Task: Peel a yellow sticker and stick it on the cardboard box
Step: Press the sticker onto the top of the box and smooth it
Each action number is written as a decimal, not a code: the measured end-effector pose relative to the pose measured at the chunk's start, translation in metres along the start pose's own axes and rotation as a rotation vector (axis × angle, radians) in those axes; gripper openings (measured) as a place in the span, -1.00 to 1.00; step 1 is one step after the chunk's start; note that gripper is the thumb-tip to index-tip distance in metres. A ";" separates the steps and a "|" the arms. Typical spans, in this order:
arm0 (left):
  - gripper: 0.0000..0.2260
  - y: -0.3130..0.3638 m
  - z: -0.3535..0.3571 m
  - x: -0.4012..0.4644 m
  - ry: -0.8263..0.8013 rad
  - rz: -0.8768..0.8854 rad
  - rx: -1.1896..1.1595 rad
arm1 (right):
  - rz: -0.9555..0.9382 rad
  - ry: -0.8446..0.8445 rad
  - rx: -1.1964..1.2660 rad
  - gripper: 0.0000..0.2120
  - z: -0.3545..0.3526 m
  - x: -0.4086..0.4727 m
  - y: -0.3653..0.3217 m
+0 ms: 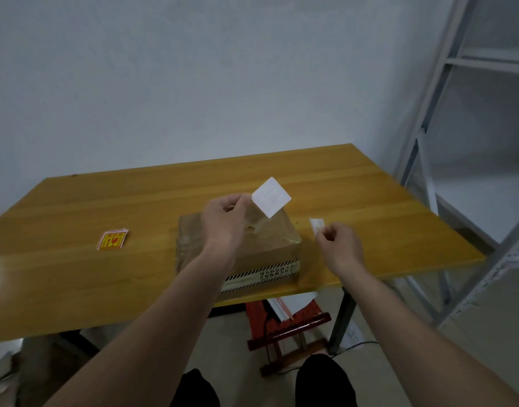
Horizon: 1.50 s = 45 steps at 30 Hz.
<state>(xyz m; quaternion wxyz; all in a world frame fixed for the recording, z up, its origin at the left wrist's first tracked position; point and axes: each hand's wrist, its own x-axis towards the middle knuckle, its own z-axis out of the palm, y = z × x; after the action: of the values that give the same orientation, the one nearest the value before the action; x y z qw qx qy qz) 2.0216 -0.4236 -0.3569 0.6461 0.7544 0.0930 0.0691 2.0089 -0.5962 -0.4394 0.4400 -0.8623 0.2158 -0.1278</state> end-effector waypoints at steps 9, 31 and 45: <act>-0.83 -0.005 -0.002 0.006 0.012 0.030 0.013 | 0.094 -0.092 -0.011 -0.75 0.010 0.009 0.007; -0.71 -0.002 -0.061 -0.012 0.018 0.520 -0.048 | 0.327 -0.717 0.839 -0.79 -0.009 -0.061 -0.104; -0.77 -0.011 -0.073 -0.010 0.037 0.537 -0.081 | 0.466 -0.829 0.967 -0.79 -0.004 -0.075 -0.111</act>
<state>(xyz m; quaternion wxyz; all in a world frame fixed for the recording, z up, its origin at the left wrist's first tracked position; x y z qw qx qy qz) 1.9952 -0.3536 -0.3562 0.6323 0.7243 -0.1016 0.2553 1.9702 -0.5047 -0.3494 0.8387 -0.4771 0.1279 0.2294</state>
